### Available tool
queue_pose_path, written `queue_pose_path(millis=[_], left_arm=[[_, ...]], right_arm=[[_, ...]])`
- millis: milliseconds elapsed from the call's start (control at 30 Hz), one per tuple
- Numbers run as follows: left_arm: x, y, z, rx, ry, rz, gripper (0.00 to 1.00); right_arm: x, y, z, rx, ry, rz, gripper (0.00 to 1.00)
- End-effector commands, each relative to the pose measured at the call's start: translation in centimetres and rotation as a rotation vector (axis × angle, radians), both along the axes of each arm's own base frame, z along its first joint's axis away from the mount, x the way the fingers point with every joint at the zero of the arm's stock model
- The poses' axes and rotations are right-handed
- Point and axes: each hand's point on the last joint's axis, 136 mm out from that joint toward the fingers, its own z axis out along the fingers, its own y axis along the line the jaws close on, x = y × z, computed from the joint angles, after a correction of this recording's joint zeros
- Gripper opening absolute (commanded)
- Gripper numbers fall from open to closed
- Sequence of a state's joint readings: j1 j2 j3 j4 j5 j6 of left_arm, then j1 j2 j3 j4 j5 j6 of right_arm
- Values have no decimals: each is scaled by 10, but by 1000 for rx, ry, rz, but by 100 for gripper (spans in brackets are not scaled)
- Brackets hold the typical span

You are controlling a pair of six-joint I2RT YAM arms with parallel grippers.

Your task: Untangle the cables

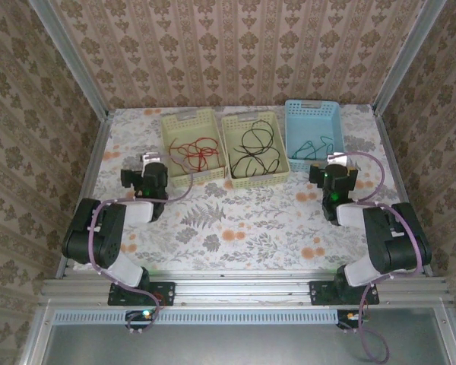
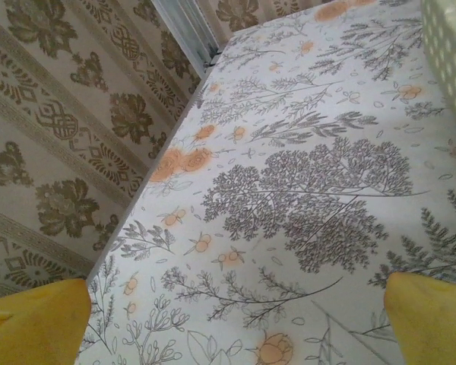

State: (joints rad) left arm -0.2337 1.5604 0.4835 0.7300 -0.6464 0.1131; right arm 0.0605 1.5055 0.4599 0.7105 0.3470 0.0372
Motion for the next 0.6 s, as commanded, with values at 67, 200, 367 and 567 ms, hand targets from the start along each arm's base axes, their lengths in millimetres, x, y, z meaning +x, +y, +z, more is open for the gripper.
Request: queue_pose_path(millis=[67, 200, 367, 567], left_arm=[[4, 1, 12, -159, -116, -139, 100], [-1, 3, -3, -260, -131, -208, 100], [2, 6, -2, -263, -145, -206, 100], [1, 7, -2, -264, -144, -204, 100]], right_arm=[[2, 19, -1, 85, -68, 140, 100], [3, 20, 0, 86, -73, 142, 100], [2, 20, 0, 84, -72, 141, 100], [2, 20, 0, 83, -70, 142, 100]])
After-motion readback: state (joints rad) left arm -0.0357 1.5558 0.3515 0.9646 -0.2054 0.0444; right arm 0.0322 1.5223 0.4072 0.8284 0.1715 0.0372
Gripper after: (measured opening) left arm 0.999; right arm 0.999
